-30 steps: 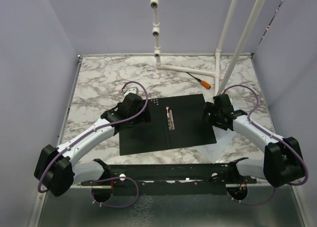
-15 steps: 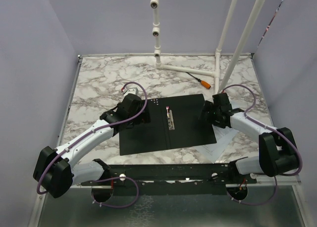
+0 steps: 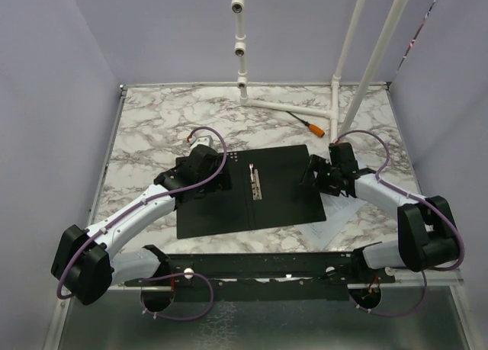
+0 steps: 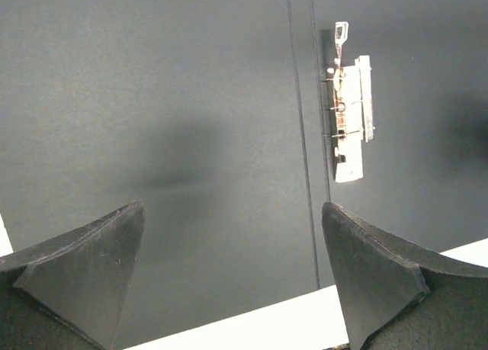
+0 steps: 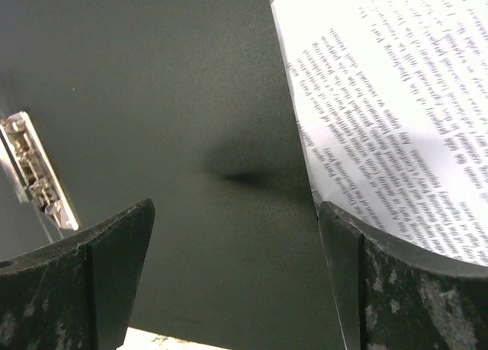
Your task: Put the files into the folder
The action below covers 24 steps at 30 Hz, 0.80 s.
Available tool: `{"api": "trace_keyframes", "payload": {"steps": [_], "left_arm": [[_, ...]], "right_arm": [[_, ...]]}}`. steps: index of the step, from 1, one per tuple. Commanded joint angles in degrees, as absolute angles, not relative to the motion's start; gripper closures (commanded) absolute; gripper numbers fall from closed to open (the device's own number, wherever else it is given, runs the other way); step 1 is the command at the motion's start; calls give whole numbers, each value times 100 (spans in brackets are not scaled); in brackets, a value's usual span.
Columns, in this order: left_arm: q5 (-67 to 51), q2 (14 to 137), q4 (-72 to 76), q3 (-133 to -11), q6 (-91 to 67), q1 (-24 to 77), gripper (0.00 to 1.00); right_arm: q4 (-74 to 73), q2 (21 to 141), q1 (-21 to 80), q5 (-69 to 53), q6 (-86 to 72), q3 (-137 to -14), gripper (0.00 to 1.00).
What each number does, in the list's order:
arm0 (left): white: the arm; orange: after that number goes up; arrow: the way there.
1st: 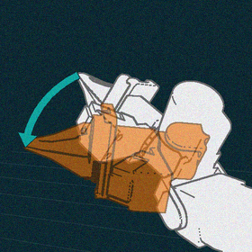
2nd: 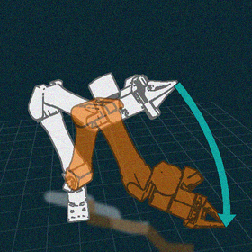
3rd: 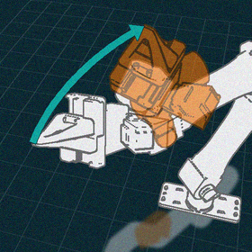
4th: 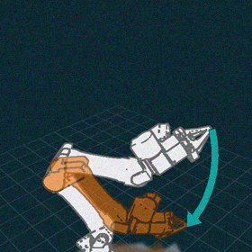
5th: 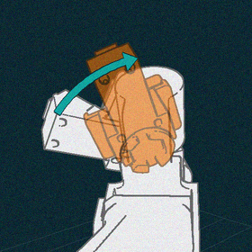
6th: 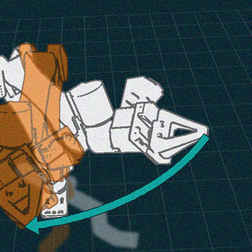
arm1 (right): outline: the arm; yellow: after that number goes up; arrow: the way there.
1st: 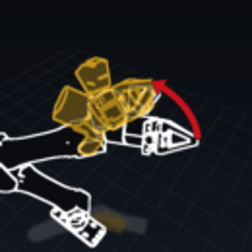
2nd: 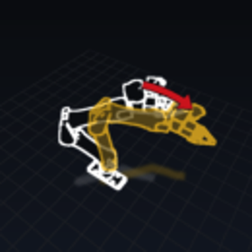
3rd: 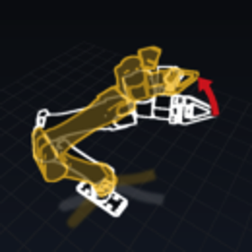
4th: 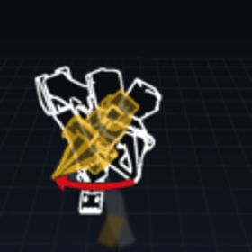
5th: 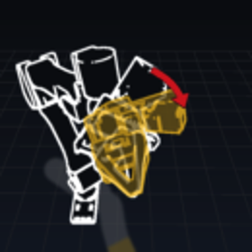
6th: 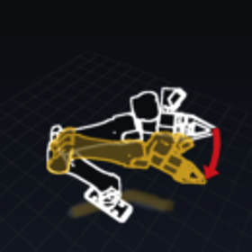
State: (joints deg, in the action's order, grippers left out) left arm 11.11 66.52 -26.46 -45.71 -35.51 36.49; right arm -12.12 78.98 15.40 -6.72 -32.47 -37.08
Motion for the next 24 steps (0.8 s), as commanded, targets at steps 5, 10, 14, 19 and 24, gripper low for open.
{"api": "trace_keyframes", "payload": {"steps": [5,10,14,19,24], "left_arm": [[1049,6671,-2725,-4626,-3531,3649,1],[1041,6688,-2724,-4677,-3550,3655,1],[1021,6715,-2725,-4721,-3551,3651,1],[1010,6709,-2729,-4746,-3551,3648,1],[962,6765,-2725,-4792,-3560,3656,1]], "right_arm": [[-799,8002,1553,-1908,-3288,-3525,12],[-692,8150,1863,-1962,-3381,-3620,14],[-557,8363,2255,-1879,-3541,-3751,14],[-509,8642,2718,-1687,-3683,-4025,14],[-729,8630,2887,-1385,-3695,-4258,14]]}}
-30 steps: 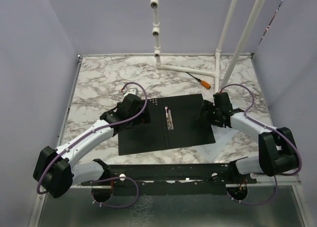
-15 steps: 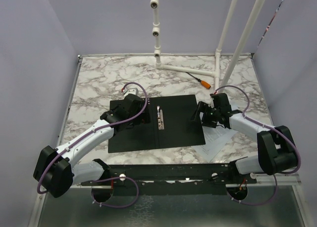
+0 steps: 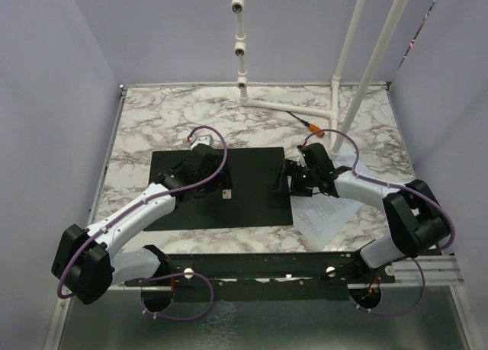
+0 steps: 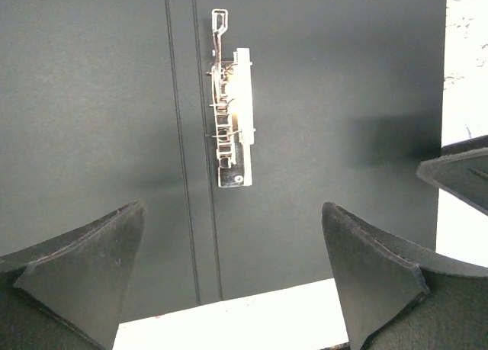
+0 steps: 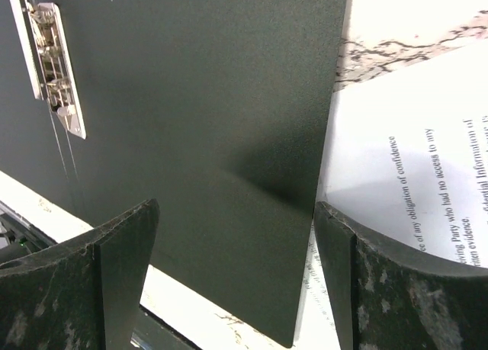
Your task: Put the files into the folder
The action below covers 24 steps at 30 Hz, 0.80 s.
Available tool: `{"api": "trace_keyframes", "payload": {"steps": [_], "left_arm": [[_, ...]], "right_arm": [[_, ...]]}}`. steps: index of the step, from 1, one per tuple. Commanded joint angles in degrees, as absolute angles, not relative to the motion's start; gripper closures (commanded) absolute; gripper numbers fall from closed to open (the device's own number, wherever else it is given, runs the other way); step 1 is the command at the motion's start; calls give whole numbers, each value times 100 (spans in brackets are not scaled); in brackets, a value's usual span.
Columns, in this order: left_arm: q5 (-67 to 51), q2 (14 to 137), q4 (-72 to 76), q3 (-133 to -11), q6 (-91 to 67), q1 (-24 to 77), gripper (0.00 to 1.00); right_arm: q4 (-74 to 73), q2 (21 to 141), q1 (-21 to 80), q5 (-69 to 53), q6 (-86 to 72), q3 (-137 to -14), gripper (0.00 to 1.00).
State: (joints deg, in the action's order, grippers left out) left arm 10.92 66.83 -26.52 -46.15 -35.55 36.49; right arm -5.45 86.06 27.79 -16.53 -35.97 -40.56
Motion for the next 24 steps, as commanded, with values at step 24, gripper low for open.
{"api": "trace_keyframes", "payload": {"steps": [24], "left_arm": [[-209,8715,-1722,-6184,-3892,4435,1]], "right_arm": [[-3856,5537,2874,1382,-5100,-3771,4]]}}
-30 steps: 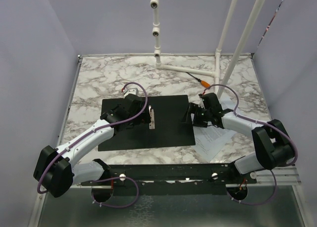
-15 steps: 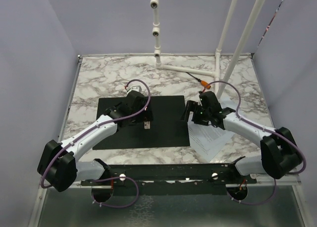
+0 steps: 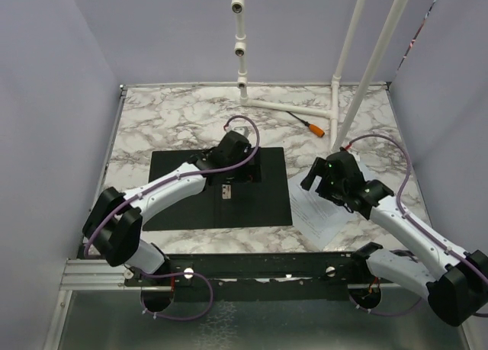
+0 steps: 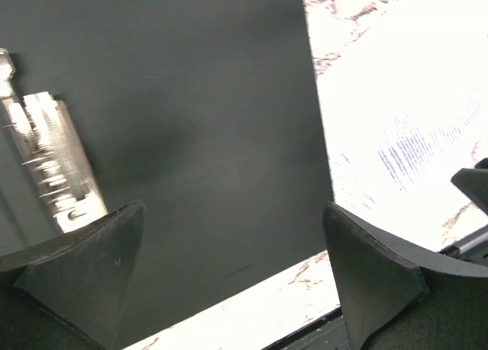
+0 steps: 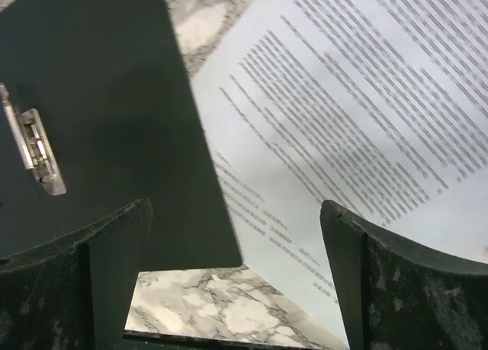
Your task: Put the files into the folder
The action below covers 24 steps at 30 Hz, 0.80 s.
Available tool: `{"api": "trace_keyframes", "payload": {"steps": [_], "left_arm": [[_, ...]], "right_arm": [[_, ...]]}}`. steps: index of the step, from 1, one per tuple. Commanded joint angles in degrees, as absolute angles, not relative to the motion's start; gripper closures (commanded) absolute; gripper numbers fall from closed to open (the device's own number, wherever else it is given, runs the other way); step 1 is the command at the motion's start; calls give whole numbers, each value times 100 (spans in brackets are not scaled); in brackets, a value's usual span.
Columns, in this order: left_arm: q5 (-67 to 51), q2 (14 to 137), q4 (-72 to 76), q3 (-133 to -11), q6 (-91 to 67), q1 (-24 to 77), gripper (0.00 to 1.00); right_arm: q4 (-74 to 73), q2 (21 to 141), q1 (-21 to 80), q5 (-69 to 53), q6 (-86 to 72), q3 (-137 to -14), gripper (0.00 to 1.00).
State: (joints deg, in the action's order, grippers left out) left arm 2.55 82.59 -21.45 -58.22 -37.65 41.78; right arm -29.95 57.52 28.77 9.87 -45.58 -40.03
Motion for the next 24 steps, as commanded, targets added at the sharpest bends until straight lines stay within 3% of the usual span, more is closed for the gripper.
{"api": "trace_keyframes", "payload": {"steps": [1,24], "left_arm": [[-234,8915,-1680,-6297,-3893,4518,1],[-1578,11398,-479,-8104,-4110,5182,4]], "right_arm": [[-3986,5490,2874,1422,-5184,-3743,4],[-3967,4757,2867,1202,-6404,-2582,11]]}}
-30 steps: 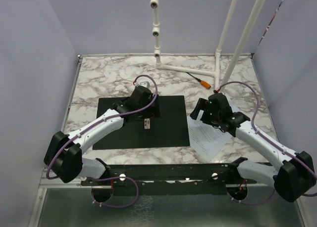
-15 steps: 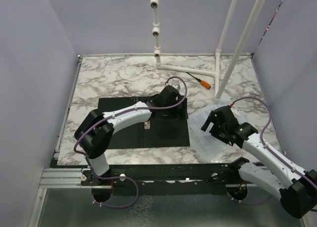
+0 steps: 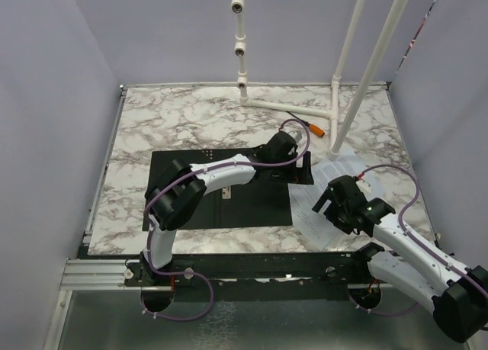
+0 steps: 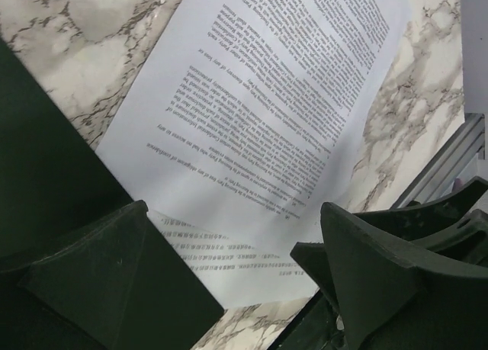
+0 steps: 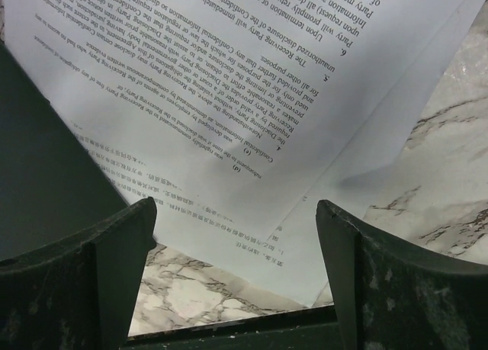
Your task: Put the files into the folder
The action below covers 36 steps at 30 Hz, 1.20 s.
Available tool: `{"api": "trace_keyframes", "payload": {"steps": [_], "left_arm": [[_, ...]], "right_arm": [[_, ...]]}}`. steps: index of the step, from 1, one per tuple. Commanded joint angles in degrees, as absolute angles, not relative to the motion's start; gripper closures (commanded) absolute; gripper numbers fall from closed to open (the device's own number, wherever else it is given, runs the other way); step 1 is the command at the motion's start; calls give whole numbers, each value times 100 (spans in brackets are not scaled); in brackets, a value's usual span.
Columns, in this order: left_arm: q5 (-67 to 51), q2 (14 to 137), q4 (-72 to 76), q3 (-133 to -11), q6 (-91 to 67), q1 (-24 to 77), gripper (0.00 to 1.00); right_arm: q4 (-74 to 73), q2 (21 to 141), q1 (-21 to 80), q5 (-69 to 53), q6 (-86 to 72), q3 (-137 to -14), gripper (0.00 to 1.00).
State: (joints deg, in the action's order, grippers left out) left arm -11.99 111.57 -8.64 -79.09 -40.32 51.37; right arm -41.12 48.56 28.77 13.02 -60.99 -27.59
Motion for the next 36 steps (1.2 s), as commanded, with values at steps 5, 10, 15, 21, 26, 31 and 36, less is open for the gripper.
{"api": "trace_keyframes", "payload": {"steps": [5,10,15,21,26,31,36], "left_arm": [[-1890,11760,-163,-8217,-4213,5210,7],[-2021,11985,-40,-8199,-4249,5262,11],[-1989,12041,-19,-8004,-4237,5257,13],[-1944,12029,-24,-7701,-4219,5265,15],[-1903,11976,-18,-7502,-4184,5269,15],[-1894,11947,-23,-7419,-4175,5277,16],[-1886,11920,-22,-7371,-4153,5274,16]], "right_arm": [[-3856,4666,2865,1142,-6617,-2360,14],[-3827,4537,2865,1068,-6814,-2172,16],[-3800,4359,2865,1133,-7044,-1970,19],[-3616,4181,2866,1181,-7250,-1773,23],[-3471,4138,2866,1254,-7399,-1652,28],[-3272,4026,2865,1356,-7517,-1534,33],[-3320,3830,2865,1510,-7627,-1521,40]]}}
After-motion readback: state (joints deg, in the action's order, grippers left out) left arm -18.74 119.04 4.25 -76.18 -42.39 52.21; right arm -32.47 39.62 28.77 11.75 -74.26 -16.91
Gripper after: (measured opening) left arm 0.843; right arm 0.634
